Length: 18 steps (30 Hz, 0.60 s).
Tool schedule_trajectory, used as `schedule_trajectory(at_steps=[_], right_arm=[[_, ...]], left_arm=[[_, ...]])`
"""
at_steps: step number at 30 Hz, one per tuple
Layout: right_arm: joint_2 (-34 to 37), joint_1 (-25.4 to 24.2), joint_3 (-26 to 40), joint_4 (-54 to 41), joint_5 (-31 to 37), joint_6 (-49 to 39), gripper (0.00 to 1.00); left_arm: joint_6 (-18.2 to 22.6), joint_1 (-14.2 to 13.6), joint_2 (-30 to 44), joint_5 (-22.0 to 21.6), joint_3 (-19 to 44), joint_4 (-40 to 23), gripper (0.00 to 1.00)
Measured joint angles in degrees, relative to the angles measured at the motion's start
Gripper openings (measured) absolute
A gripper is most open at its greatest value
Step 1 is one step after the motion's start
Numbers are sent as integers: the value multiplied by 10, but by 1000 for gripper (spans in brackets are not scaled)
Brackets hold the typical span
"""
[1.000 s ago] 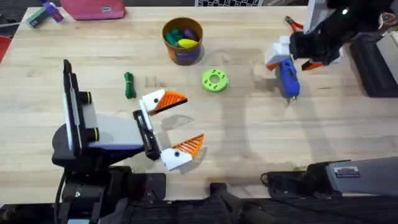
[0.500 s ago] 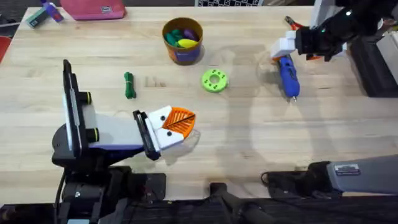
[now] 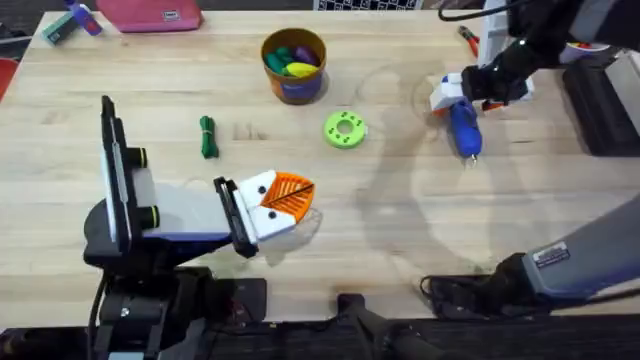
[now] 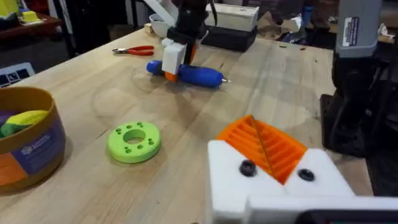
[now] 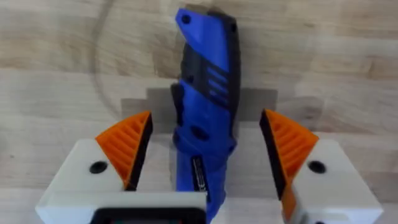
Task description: Pick up the gripper from the table and insert it into the empty holder that is missing its gripper. Then pick up a screw, insert it into the mounting hole, and use the screwdriver to tighten it. Finally, clean up the table by picking up the vegetable and placing it into the bucket.
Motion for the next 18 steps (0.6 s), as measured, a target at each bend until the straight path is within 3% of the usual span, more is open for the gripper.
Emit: schedule_trajectory(at_steps=[13,15,18], right_arm=[[71,0,63,-5,2,-5,988],[73,0,64,-8,2,-5,939],[74,0,65,-13,3,-7,779]], left_arm=[[0,0,0,0,0,0,9],[0,0,0,0,0,0,9],[0,0,0,0,0,0,9]])
